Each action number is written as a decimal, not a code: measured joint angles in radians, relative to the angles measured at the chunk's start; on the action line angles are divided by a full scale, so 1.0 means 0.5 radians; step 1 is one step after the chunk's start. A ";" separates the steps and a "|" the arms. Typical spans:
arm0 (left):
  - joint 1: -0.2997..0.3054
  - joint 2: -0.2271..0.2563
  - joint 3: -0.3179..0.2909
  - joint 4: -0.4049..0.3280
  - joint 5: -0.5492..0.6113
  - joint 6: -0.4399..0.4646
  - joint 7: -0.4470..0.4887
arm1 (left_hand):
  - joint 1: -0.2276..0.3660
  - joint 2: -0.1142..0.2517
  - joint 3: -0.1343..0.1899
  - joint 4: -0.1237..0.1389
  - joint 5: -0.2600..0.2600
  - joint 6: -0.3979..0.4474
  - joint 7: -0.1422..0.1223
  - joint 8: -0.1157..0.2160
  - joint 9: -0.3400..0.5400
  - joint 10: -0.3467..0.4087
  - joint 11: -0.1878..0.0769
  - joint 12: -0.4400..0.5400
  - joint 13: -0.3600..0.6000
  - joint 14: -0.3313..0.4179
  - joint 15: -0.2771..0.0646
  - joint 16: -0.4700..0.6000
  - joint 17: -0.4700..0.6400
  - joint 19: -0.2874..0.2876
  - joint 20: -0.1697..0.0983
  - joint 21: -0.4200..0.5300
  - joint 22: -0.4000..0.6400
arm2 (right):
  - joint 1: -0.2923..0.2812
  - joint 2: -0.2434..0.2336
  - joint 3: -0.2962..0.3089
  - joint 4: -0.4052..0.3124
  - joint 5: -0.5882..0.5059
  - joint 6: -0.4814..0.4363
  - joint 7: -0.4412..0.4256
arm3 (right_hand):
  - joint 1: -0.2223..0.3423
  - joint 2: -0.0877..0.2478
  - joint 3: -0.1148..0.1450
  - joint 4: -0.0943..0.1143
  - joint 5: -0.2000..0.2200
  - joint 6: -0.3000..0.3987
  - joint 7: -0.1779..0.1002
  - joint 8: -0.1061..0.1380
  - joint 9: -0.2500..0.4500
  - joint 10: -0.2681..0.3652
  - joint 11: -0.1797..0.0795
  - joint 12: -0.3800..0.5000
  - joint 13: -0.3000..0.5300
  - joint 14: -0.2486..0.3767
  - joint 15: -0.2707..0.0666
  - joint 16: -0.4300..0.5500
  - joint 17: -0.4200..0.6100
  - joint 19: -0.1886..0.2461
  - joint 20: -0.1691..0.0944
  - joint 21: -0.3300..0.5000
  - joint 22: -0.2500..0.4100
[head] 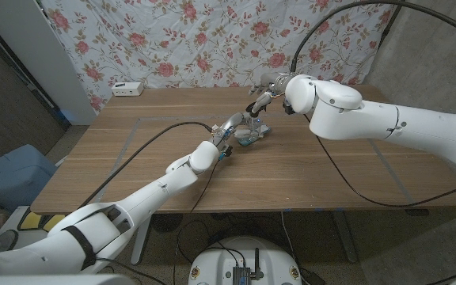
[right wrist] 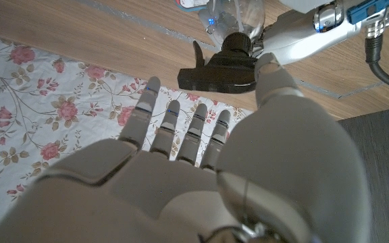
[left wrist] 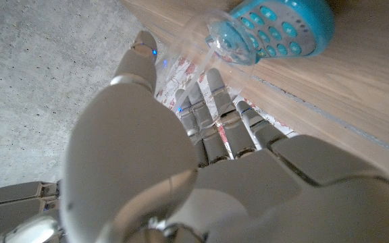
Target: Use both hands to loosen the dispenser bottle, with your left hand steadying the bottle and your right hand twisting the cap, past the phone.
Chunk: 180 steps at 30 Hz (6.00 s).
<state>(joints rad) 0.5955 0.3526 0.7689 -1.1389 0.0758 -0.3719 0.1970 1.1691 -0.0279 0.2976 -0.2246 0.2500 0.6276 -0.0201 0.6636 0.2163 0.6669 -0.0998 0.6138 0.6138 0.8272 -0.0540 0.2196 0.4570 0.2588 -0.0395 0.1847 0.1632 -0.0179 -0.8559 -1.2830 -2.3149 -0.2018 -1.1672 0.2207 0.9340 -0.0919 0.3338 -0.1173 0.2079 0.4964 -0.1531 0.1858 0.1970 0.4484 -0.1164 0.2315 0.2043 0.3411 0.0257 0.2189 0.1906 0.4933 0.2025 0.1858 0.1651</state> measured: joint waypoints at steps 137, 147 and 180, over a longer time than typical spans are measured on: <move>-0.019 -0.003 0.013 -0.006 0.001 0.034 -0.049 | 0.000 0.000 0.000 0.000 0.002 0.000 0.000 0.024 -0.001 0.007 0.007 0.015 -0.001 0.010 0.010 0.006 -0.015 0.000 0.000 0.000 0.000 | -0.845 0.377 0.800 0.431 -1.349 0.797 0.897 | -0.041 0.101 0.188 -0.067 -0.014 0.873 -0.073 0.235 -0.008 1.040 -0.117 0.172 0.009 0.590 -0.166 0.015 0.005 0.118 -0.325 0.000 -0.004; -0.026 -0.005 0.014 0.007 -0.002 0.031 -0.050 | 0.000 0.000 0.000 0.000 0.002 0.000 0.000 0.022 -0.001 0.007 0.007 0.007 0.010 0.008 0.007 0.000 -0.014 0.000 0.000 0.000 0.000 | -0.827 0.381 0.803 0.435 -1.338 0.801 0.910 | -0.030 0.111 0.187 -0.067 -0.025 0.877 -0.077 0.234 -0.007 1.048 -0.125 0.172 0.008 0.601 -0.177 0.015 0.009 0.118 -0.325 0.000 -0.004; -0.030 -0.016 0.013 0.020 0.001 0.051 -0.006 | 0.000 0.000 0.000 0.000 0.002 0.000 0.000 0.027 -0.005 0.007 0.007 0.008 0.004 0.015 0.014 -0.006 -0.019 0.000 0.000 0.000 0.000 | -0.760 0.350 0.842 0.387 -1.288 0.836 0.961 | -0.011 0.129 0.165 -0.078 -0.031 0.893 -0.072 0.218 0.003 1.047 -0.125 0.156 0.007 0.600 -0.176 0.015 0.015 0.107 -0.336 0.000 -0.004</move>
<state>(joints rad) 0.5802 0.3445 0.7754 -1.1287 0.0764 -0.3463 0.1938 1.1691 -0.0280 0.2975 -0.2244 0.2512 0.6276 -0.0201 0.6773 0.2137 0.6704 -0.0963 0.6176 0.6161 0.8346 -0.0467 0.2164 0.4473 0.2588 -0.0395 0.1847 0.1632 -0.3976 -0.6808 -0.8621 -2.1214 -0.8460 -0.7492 0.7012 0.9283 -0.0275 0.4163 -0.1561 0.1924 0.9429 -0.1893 0.2949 0.1983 0.9719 -0.1786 0.3096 0.2080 0.6412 -0.0624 0.2266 0.1980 0.5466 0.0345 0.1857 0.1632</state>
